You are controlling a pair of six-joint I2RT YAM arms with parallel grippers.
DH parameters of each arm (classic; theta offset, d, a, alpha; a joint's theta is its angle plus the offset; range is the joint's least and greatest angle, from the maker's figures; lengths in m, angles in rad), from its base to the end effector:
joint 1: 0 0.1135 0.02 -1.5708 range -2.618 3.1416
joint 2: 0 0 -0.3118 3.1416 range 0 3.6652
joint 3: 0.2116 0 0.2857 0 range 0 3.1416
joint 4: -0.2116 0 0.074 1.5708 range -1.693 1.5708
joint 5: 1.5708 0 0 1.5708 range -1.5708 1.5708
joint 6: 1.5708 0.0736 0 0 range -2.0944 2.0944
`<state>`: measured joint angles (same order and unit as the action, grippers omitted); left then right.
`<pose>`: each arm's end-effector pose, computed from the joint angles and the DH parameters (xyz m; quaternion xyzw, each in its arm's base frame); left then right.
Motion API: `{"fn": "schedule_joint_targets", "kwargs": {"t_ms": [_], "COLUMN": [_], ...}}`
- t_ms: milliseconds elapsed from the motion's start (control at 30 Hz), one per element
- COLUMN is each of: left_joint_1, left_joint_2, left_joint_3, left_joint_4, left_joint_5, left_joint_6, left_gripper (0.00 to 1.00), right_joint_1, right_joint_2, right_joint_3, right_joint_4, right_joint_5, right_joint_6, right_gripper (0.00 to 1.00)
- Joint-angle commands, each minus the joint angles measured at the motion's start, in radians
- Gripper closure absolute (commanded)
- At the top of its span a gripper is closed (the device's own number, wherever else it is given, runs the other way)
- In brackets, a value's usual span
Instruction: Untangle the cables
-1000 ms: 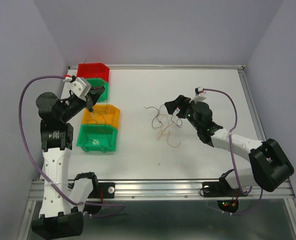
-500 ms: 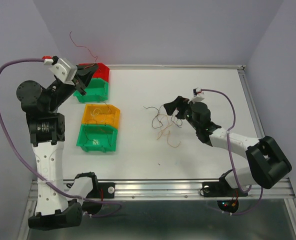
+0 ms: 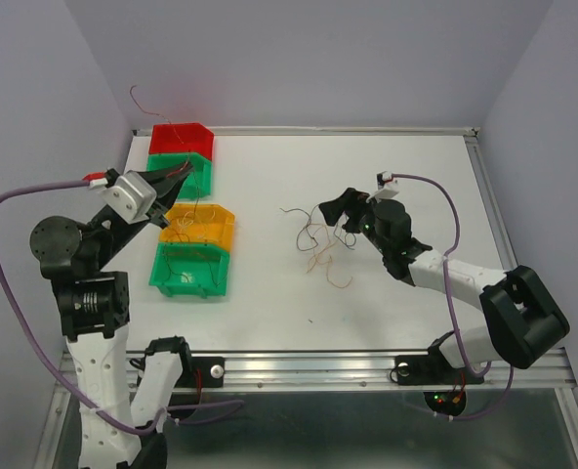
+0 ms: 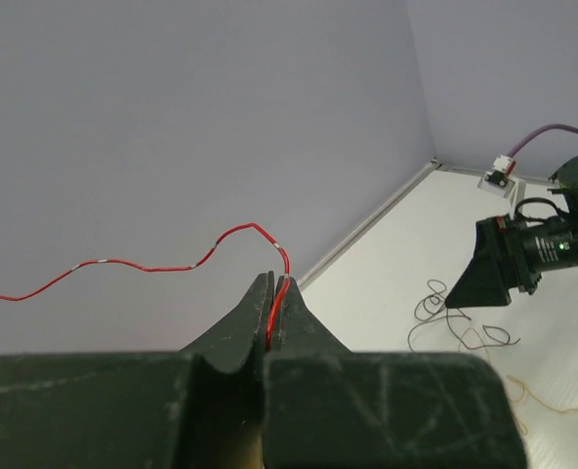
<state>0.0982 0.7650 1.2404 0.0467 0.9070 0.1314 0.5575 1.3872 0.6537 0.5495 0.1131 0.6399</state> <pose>0.1245 -0.0460 0.5701 0.3867 0.4437 -0.1288 0.7982 0.3060 0.1810 0.2507 0.0677 0.7657 0.3237 0.5516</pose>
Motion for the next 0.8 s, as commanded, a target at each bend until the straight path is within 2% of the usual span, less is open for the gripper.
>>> {"fn": "schedule_joint_targets", "kwargs": {"t_ms": [0, 200, 500, 633, 767], "left_joint_1": [0.000, 0.000, 0.000, 0.001, 0.000], "left_joint_2": [-0.079, -0.168, -0.122, -0.104, -0.108], "left_joint_3": [-0.090, -0.220, -0.334, -0.337, -0.332], "left_joint_4": [-0.018, -0.018, -0.045, -0.210, -0.478], "left_joint_5": [0.004, -0.059, -0.043, 0.006, -0.029], "left_joint_6": [0.082, 0.157, 0.264, 0.411, 0.691], "left_gripper": [1.00, 1.00, 1.00, 1.00, 1.00], "right_joint_1": [0.002, 0.002, 0.002, 0.002, 0.002], "right_joint_2": [-0.001, 0.006, 0.004, 0.001, 0.001], "right_joint_3": [-0.005, -0.005, -0.005, -0.005, -0.005], "right_joint_4": [0.052, 0.052, 0.052, 0.052, 0.053], "right_joint_5": [-0.015, -0.020, -0.026, -0.024, -0.029], "right_joint_6": [-0.006, -0.003, 0.000, 0.000, 0.001], "right_gripper": [0.05, 0.05, 0.05, 0.05, 0.05]}}
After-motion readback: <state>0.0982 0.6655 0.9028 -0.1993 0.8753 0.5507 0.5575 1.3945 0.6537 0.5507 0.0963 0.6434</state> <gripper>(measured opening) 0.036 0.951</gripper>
